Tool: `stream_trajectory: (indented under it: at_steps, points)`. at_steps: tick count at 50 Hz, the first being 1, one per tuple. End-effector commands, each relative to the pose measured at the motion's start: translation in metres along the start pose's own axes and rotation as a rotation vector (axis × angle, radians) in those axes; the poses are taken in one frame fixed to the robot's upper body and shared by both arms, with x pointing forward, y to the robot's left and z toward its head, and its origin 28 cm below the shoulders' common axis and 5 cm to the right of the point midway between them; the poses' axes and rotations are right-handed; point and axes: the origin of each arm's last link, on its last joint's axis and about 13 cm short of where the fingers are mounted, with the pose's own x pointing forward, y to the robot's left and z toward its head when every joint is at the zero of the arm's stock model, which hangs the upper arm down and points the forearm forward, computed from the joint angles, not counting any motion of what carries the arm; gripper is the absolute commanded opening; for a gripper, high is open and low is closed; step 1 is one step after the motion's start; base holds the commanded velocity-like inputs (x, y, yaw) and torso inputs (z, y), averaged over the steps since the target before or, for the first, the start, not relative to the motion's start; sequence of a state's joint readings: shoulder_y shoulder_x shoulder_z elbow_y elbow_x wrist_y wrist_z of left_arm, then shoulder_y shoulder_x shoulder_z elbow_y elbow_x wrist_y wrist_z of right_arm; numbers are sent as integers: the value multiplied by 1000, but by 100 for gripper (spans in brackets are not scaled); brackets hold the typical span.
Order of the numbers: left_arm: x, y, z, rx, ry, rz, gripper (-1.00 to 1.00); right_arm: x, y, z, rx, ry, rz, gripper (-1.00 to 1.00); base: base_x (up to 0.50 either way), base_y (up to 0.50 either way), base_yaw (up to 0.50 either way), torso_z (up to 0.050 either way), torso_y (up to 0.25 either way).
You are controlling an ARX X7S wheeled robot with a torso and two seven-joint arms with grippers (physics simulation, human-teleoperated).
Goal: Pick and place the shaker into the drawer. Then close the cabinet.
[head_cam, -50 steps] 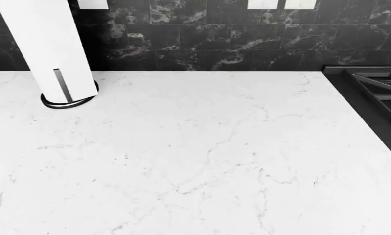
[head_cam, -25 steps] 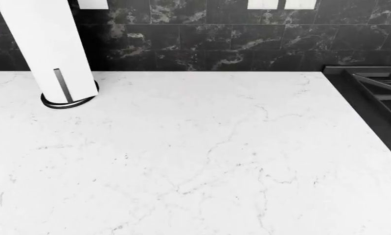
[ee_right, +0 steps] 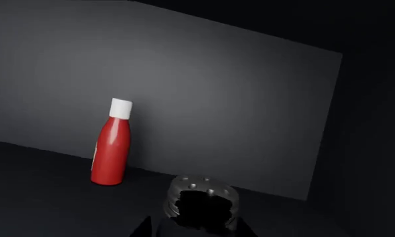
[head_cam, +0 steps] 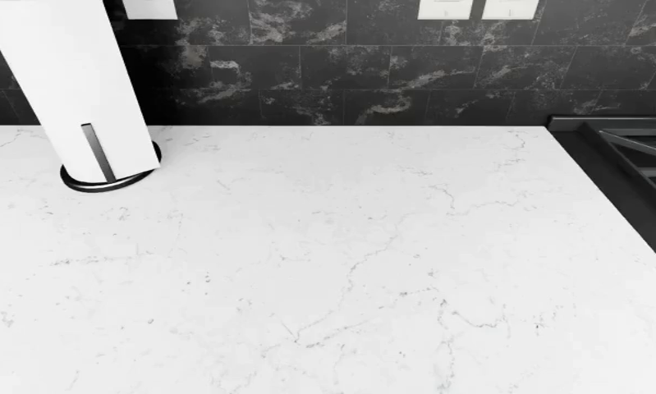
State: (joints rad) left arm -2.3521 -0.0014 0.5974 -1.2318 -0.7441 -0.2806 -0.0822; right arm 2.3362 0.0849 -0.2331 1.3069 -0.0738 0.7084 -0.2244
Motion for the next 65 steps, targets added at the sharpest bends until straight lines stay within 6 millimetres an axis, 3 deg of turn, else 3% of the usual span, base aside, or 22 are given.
stream_trajectory:
  at_steps: [1,5,8,15,22,65]
  points:
    - [0,-1,-1,-12,0,-1,-100,3,-2,-6,-19,7,3,-100,0,0,0,0,0]
    - [0,-1,1,-13,-3,-3,-100,2,-4,0,-26,-45,7,-100,0,0,0,0,0]
    - [0,-1,4,-23,-14,-2,-100,-3,-6,17,-26,-152,6,-100,0,0,0,0,0]
    - [-2,1,18,-51,-54,-51,-100,-40,-11,70,-52,-437,70,-100,0,0,0,0,0]
    - [-3,0,21,-69,-56,-54,-100,-57,-6,91,-97,-580,57,-100,0,0,0,0,0]
    - [-1,-3,5,-81,-10,-70,-100,-41,0,80,-74,-526,77,-100,-449,-1,0,0,0]
